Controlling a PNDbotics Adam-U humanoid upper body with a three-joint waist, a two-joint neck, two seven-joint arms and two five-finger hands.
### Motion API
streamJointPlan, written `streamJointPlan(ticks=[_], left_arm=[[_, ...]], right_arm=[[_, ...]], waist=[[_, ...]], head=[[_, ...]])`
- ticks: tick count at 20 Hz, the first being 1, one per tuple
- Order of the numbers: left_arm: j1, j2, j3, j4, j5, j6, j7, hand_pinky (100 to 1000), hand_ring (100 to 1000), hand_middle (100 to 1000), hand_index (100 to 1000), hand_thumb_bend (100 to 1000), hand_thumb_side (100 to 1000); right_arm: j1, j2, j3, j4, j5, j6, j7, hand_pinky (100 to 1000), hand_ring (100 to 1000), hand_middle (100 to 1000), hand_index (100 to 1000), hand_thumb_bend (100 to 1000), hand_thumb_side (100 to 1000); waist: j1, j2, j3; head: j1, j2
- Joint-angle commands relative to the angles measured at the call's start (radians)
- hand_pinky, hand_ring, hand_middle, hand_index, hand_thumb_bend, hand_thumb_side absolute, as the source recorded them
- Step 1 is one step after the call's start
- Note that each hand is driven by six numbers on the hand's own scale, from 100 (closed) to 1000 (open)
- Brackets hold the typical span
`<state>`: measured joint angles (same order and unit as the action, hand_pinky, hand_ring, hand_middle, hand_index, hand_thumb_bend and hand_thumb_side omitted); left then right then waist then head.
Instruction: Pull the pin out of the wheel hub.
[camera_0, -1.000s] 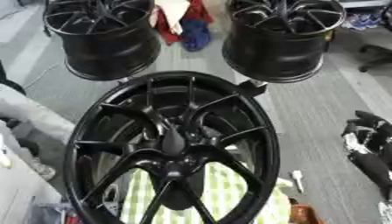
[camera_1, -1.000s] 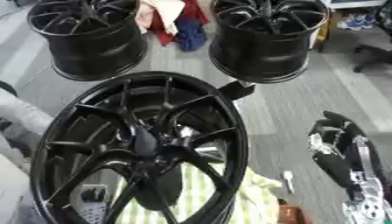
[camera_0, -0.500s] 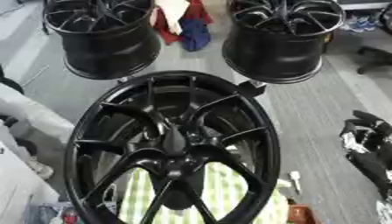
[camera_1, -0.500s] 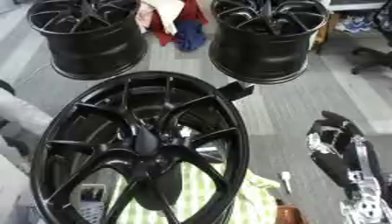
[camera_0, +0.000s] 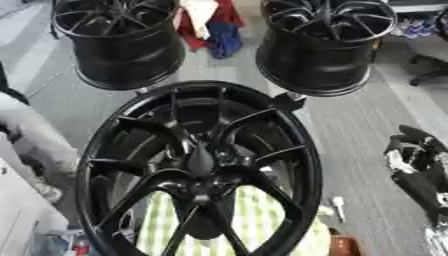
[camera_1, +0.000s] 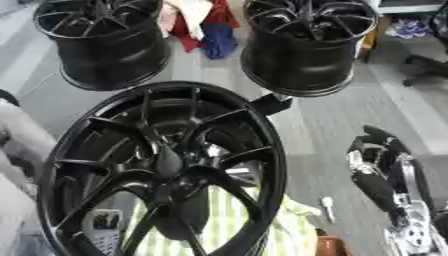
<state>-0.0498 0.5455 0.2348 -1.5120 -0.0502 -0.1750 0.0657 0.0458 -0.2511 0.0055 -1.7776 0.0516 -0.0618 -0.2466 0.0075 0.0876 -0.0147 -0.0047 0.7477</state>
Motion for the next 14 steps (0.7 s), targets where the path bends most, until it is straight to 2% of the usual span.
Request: streamJointPlan(ticks=[1, 2, 3, 4, 7, 11, 14], left_arm=[[0.003, -0.090, 0.028, -0.117, 0.048, 0.052, 0.056, 664, 702, 722, 793, 274, 363], [0.004, -0.124, 0.030, -0.137, 0.047, 0.064, 0.063, 662, 702, 721, 792, 267, 358], [0.004, -0.157, 0.031, -0.153, 0.042, 0.075, 0.066, 662, 701, 720, 791, 302, 315], [0.003, -0.181, 0.032, -0.165, 0.036, 0.084, 0.067, 661, 700, 719, 790, 261, 359], [-0.008, -0.255, 0.031, -0.181, 0.019, 0.110, 0.057, 659, 698, 714, 789, 254, 359], [-0.022, -0.308, 0.029, -0.172, 0.010, 0.131, 0.042, 654, 693, 709, 787, 245, 351], [-0.027, -0.320, 0.027, -0.161, 0.005, 0.135, 0.039, 653, 692, 707, 787, 240, 349]], right_arm=[[-0.004, -0.009, -0.009, -0.011, -0.002, -0.002, 0.000, 690, 592, 658, 804, 100, 270], [-0.004, -0.007, -0.009, -0.011, -0.002, -0.002, 0.000, 690, 592, 658, 804, 100, 269], [-0.005, -0.006, -0.010, -0.011, -0.003, -0.002, -0.001, 690, 592, 658, 804, 100, 269], [-0.005, -0.005, -0.010, -0.011, -0.004, -0.003, -0.001, 690, 592, 658, 804, 100, 270], [-0.007, -0.002, -0.008, -0.010, -0.005, -0.003, 0.001, 690, 592, 658, 804, 100, 270], [-0.007, 0.000, -0.008, -0.009, -0.006, -0.003, 0.003, 690, 592, 657, 804, 100, 270], [-0.008, 0.001, -0.006, -0.008, -0.006, -0.003, 0.004, 690, 592, 657, 805, 100, 269]], waist=[[-0.002, -0.006, 0.002], [-0.003, -0.006, 0.004], [-0.004, -0.006, 0.006], [-0.005, -0.006, 0.007], [-0.008, -0.007, 0.014], [-0.011, -0.008, 0.020], [-0.014, -0.008, 0.020]], head=[[-0.006, 0.000], [-0.006, 0.000], [-0.007, -0.002], [-0.008, -0.003], [-0.010, -0.003], [-0.011, -0.003], [-0.012, -0.002]])
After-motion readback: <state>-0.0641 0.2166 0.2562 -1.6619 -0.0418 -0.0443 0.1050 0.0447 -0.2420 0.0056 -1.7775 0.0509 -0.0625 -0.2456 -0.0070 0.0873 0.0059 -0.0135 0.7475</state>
